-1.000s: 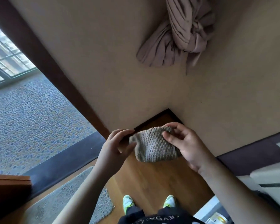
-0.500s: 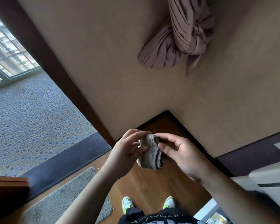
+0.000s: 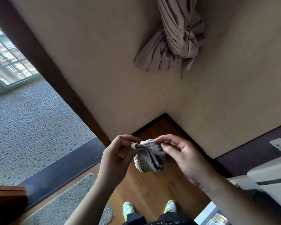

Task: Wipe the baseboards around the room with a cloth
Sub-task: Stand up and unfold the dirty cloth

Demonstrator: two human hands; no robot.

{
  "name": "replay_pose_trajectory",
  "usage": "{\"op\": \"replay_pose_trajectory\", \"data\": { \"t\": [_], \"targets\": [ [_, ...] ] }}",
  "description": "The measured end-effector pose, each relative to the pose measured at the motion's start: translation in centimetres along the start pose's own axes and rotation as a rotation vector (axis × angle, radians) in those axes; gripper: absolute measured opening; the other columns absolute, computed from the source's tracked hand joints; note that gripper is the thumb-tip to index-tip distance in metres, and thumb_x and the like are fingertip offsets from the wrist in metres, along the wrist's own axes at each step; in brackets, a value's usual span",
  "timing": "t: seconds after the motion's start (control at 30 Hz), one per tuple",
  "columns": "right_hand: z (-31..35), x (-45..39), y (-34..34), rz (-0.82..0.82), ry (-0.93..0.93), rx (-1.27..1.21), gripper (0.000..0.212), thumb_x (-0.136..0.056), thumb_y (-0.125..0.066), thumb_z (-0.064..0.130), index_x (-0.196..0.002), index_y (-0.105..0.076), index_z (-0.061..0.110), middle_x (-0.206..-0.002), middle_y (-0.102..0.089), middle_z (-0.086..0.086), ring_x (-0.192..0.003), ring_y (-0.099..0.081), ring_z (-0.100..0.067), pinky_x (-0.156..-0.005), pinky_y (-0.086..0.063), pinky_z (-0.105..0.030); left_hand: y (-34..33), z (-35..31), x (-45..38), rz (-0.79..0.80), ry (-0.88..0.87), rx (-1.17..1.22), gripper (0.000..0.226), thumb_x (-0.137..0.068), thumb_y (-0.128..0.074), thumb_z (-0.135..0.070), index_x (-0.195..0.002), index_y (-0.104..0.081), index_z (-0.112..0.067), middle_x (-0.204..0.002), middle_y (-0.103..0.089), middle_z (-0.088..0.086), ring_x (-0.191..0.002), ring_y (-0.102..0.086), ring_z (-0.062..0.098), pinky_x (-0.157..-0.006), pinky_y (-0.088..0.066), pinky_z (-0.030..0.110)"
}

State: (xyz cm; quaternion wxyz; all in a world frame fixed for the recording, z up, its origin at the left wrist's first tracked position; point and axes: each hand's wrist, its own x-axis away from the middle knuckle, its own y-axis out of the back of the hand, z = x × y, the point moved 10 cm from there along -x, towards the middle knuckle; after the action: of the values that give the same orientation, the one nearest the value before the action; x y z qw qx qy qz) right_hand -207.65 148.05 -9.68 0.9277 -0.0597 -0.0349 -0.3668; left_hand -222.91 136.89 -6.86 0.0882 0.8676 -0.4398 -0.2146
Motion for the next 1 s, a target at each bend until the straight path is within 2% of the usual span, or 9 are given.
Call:
{"op": "replay_pose_trajectory", "data": {
  "t": [0.07, 0.17, 0.27, 0.37, 0.43, 0.5, 0.6, 0.8, 1.0],
  "targets": [
    [0.4, -0.1, 0.7, -0.010, 0.020, 0.018, 0.028, -0.090, -0.050, 0.017, -0.103, -0.074, 0.026, -0.105, -0.073, 0.002, -0.101, -0.068, -0.010, -0.081, -0.051, -0.018, 0.5, 0.3, 0.2, -0.019, 0.031, 0.020, 0.021, -0.084, -0.070, -0.014, -0.088, -0.055, -0.027, -0.100, -0.071, -0.016, -0.085, -0.068, 0.008, -0.070, -0.050, 0.016],
    [0.2, 0.0, 1.6, 0.038, -0.009, 0.060, 0.039, -0.085, -0.044, 0.013, -0.110, -0.072, 0.024, -0.111, -0.073, 0.001, -0.106, -0.068, -0.015, -0.087, -0.052, -0.020, 1.2, 1.0, 0.4, -0.055, 0.098, -0.013, 0.016, -0.083, -0.066, -0.035, -0.087, -0.052, -0.041, -0.081, -0.064, -0.012, -0.068, -0.060, 0.021, -0.062, -0.049, 0.039],
    [-0.5, 0.1, 2.4, 0.089, -0.023, 0.236, 0.044, -0.079, -0.057, 0.011, -0.114, -0.067, 0.037, -0.110, -0.073, 0.007, -0.103, -0.069, -0.014, -0.092, -0.052, -0.027, 1.4, 0.7, 0.4, -0.061, 0.086, -0.014, 0.013, -0.082, -0.062, -0.043, -0.093, -0.055, -0.040, -0.080, -0.066, -0.009, -0.070, -0.063, 0.022, -0.063, -0.053, 0.043],
    [-1.6, 0.2, 3.9, 0.021, -0.004, 0.346, 0.031, -0.077, -0.074, 0.039, -0.107, -0.068, 0.035, -0.099, -0.074, 0.009, -0.094, -0.070, -0.011, -0.085, -0.056, -0.036, 1.8, 0.3, 0.4, -0.071, 0.082, -0.046, 0.020, -0.085, -0.060, -0.045, -0.104, -0.062, -0.041, -0.090, -0.073, -0.013, -0.084, -0.070, 0.013, -0.071, -0.056, 0.028],
    [-3.0, 0.3, 5.1, -0.050, -0.050, 0.385, 0.046, -0.072, -0.070, 0.066, -0.105, -0.067, 0.035, -0.094, -0.072, 0.011, -0.090, -0.069, -0.011, -0.078, -0.058, -0.039, 2.6, -0.1, 0.4, -0.118, 0.068, -0.152, 0.018, -0.087, -0.057, -0.045, -0.102, -0.065, -0.039, -0.091, -0.071, -0.021, -0.085, -0.067, 0.004, -0.071, -0.049, 0.013],
    [-4.3, 0.3, 5.3, -0.048, -0.092, 0.363, 0.057, -0.071, -0.067, 0.076, -0.109, -0.066, 0.033, -0.098, -0.071, 0.010, -0.095, -0.067, -0.014, -0.081, -0.057, -0.042, 3.2, -0.1, 0.4, -0.173, 0.095, -0.222, 0.009, -0.089, -0.056, -0.038, -0.093, -0.064, -0.037, -0.087, -0.068, -0.026, -0.081, -0.064, -0.003, -0.067, -0.041, 0.006],
    [-4.8, 0.3, 4.2, 0.007, -0.087, 0.220, 0.049, -0.078, -0.068, 0.069, -0.106, -0.067, 0.029, -0.102, -0.073, 0.006, -0.101, -0.067, -0.014, -0.085, -0.053, -0.038, 3.2, 0.1, 0.7, -0.202, 0.135, -0.256, 0.011, -0.094, -0.049, -0.035, -0.091, -0.058, -0.029, -0.086, -0.063, -0.026, -0.078, -0.059, -0.006, -0.063, -0.039, 0.007],
    [-2.1, 0.8, 3.4, -0.038, 0.052, 0.270, 0.040, -0.085, -0.058, 0.069, -0.109, -0.066, 0.037, -0.104, -0.072, 0.011, -0.099, -0.067, -0.005, -0.079, -0.052, -0.019, 3.3, 0.8, 1.6, -0.277, 0.231, -0.209, 0.028, -0.099, -0.031, -0.047, -0.081, -0.045, -0.030, -0.078, -0.058, -0.024, -0.073, -0.055, -0.002, -0.060, -0.035, 0.012],
    [-0.5, 1.3, 3.5, -0.078, 0.135, 0.251, 0.036, -0.089, -0.057, 0.060, -0.114, -0.066, 0.036, -0.111, -0.071, 0.009, -0.106, -0.066, -0.007, -0.084, -0.053, -0.020, 2.4, 1.6, 1.2, -0.126, 0.213, -0.112, 0.021, -0.078, -0.058, -0.054, -0.096, -0.049, -0.054, -0.087, -0.067, -0.022, -0.076, -0.064, 0.003, -0.066, -0.051, 0.036]
  ]
}}
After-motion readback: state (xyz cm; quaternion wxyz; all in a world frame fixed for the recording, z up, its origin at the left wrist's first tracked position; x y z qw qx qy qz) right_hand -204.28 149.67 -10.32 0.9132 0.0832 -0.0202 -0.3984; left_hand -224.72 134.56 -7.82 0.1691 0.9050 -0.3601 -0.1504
